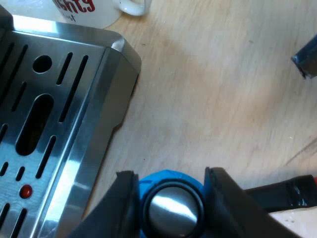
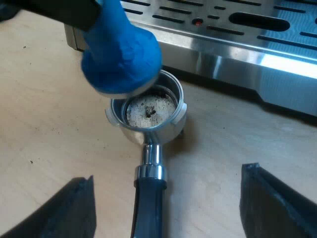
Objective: Grind coffee beans and then tamp
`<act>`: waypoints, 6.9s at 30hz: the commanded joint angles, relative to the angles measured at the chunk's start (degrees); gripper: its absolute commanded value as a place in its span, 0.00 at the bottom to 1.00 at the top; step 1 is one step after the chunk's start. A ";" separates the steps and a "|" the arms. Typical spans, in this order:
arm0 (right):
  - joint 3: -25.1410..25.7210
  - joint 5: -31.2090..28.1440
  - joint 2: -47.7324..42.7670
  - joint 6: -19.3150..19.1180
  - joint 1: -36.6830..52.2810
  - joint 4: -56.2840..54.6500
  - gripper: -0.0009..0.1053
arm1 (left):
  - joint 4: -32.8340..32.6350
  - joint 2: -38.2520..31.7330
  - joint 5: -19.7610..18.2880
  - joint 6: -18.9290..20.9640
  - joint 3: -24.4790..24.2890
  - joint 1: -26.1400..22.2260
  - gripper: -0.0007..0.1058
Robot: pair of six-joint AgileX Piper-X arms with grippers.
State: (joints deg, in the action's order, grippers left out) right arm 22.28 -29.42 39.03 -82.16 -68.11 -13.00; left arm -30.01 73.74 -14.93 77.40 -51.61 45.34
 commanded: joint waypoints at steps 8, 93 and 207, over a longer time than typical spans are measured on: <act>0.01 -0.29 -0.20 -0.71 -0.13 0.34 0.59 | 2.67 0.38 -0.33 -0.85 -0.21 0.10 0.01; 0.01 -0.29 -0.20 -0.48 -0.13 0.34 0.59 | 1.62 7.80 2.39 -1.40 0.45 -0.02 0.01; 0.30 10.23 -0.20 -14.49 -0.13 15.33 0.59 | 18.67 -6.85 -0.33 5.20 25.78 -22.87 0.01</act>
State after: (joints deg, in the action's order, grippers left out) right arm 22.28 -19.59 39.03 -95.72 -68.11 2.35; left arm -12.65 66.57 -15.82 81.91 -25.99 22.54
